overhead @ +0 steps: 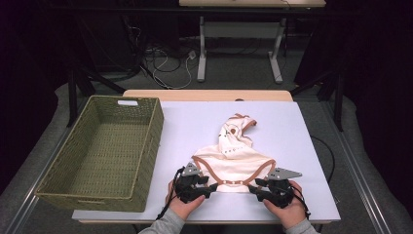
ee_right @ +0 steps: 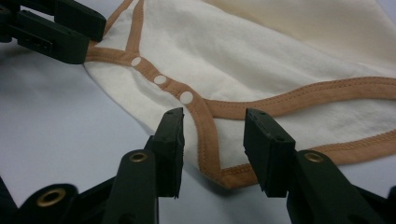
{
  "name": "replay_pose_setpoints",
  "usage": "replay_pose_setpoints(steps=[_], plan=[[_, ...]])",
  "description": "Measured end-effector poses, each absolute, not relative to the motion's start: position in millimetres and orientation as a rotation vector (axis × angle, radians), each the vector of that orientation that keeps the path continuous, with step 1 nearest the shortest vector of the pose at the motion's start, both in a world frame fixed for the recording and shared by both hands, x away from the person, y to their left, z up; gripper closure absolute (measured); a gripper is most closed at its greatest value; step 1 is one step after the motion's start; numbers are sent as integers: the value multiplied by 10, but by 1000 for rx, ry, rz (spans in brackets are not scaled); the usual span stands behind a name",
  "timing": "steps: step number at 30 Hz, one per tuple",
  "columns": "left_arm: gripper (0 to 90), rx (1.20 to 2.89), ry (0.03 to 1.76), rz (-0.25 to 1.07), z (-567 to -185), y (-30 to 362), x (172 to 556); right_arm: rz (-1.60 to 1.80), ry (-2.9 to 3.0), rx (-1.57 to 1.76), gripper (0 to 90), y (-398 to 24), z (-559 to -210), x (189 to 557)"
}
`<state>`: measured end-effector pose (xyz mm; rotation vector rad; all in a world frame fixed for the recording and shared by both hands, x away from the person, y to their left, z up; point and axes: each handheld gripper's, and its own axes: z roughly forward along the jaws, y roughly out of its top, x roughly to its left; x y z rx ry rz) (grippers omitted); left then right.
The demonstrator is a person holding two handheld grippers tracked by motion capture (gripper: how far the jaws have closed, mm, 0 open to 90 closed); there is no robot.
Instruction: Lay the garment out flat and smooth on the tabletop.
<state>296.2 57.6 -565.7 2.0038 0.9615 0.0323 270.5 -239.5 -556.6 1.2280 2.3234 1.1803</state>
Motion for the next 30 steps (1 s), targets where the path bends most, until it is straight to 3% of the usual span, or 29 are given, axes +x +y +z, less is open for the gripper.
replay_pose_setpoints(steps=[5, 15, 19, 30], plan=[[584, 2014, 967, 23, -5664, 562, 2962, 1166, 2354, 1207, 666, -2372, -5578, 2709], [837, 2069, 972, 21, -5642, 565, 2943, 1147, 2395, 1201, 886, -2361, -5574, 2703], [886, 2073, 967, 13, -5627, 574, 2938, 1130, 2412, 1191, 897, -2353, -5562, 2698], [898, 2072, 938, 2, -5476, 630, 2809, 1136, 2415, 1156, 900, -2336, -5446, 2584]])
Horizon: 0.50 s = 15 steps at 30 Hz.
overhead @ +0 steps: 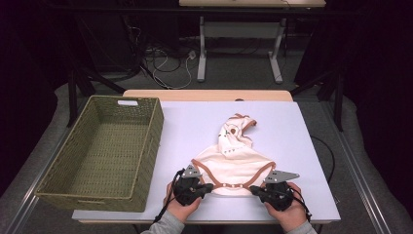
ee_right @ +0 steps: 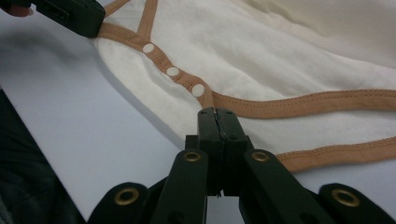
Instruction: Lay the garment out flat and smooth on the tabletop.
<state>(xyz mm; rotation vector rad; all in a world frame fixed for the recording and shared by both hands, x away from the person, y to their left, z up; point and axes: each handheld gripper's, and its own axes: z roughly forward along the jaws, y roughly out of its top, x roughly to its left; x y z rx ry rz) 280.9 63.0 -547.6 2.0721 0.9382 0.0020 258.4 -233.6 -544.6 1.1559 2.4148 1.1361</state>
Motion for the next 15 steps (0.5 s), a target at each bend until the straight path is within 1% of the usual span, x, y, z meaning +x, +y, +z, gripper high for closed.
replay_pose_setpoints(steps=[15], plan=[[900, 2066, 908, -43, -5380, 688, 2488, 1178, 2444, 1137, 900, -2430, -5319, 2260]])
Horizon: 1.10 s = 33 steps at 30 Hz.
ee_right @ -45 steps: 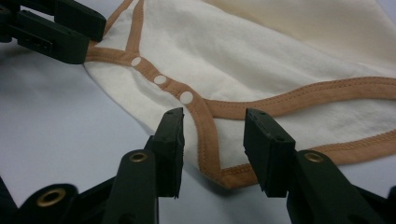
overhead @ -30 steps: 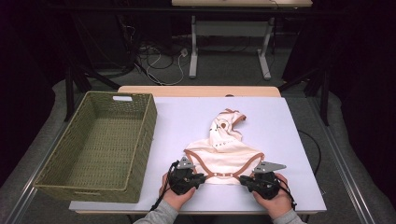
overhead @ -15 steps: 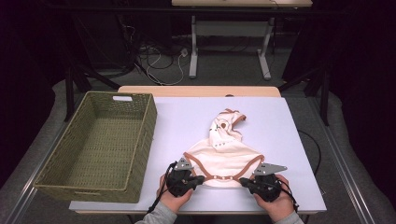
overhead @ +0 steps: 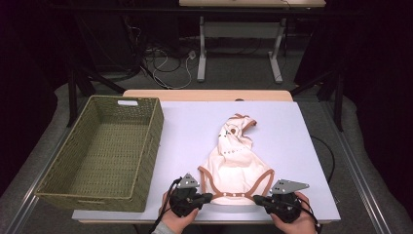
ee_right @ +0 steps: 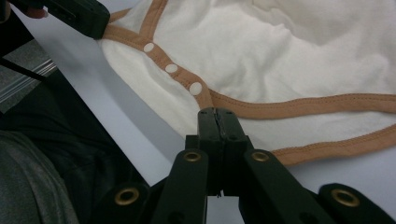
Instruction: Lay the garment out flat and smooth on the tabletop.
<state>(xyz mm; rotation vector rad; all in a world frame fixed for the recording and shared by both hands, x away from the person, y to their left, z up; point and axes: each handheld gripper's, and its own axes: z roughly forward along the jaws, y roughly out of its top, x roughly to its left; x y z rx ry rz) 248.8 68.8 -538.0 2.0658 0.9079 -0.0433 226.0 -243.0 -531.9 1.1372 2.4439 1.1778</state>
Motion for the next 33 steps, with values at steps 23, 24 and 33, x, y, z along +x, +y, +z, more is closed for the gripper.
replay_pose_setpoints(steps=[23, 24, 33], plan=[[900, 2067, 891, -69, -5372, 708, 2243, 1257, 2451, 1141, 900, -2475, -5282, 2019], [900, 2070, 897, -76, -5393, 708, 2252, 1257, 2461, 1133, 900, -2477, -5297, 2027], [900, 2096, 904, -101, -5495, 684, 2254, 1222, 2512, 1161, 900, -2449, -5409, 2045]])
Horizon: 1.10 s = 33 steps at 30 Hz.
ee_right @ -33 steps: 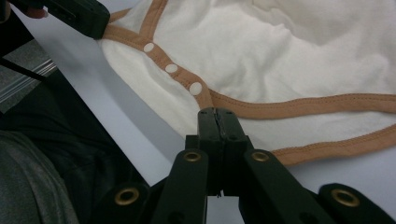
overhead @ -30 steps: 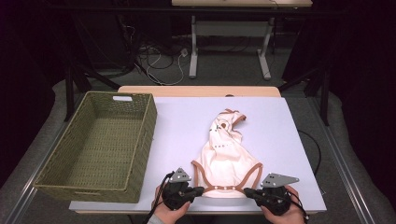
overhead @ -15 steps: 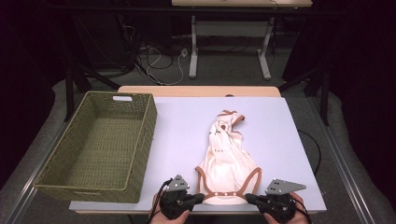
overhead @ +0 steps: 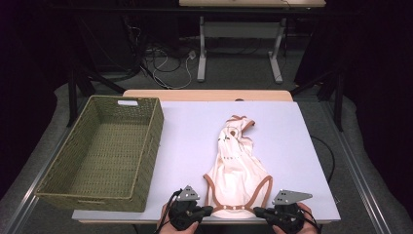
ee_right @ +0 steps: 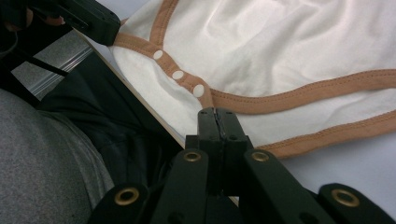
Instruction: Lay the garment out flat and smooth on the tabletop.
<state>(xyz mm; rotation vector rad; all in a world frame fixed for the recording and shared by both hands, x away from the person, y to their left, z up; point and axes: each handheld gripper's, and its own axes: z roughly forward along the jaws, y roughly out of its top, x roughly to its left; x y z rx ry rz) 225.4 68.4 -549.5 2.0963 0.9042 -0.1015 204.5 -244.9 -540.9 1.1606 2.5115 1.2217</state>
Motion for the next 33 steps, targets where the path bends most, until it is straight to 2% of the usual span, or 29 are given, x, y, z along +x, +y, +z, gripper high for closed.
replay_pose_setpoints(steps=[3, 7, 11, 22, 28, 33], plan=[[851, 2090, 899, -104, -5527, 684, 2271, 1215, 2516, 1160, 881, -2454, -5423, 2053], [737, 2069, 913, -79, -5545, 702, 2306, 1249, 2463, 1163, 755, -2471, -5439, 2076], [680, 2060, 937, -51, -5543, 729, 2358, 1246, 2431, 1172, 678, -2485, -5439, 2104], [544, 1982, 1014, 13, -5545, 875, 2521, 1223, 2387, 1159, 555, -2483, -5488, 2192], [449, 1948, 1059, 58, -5547, 913, 2630, 1201, 2336, 1175, 445, -2492, -5488, 2260], [378, 1927, 1080, 98, -5515, 907, 2758, 1183, 2292, 1166, 409, -2527, -5439, 2335]])
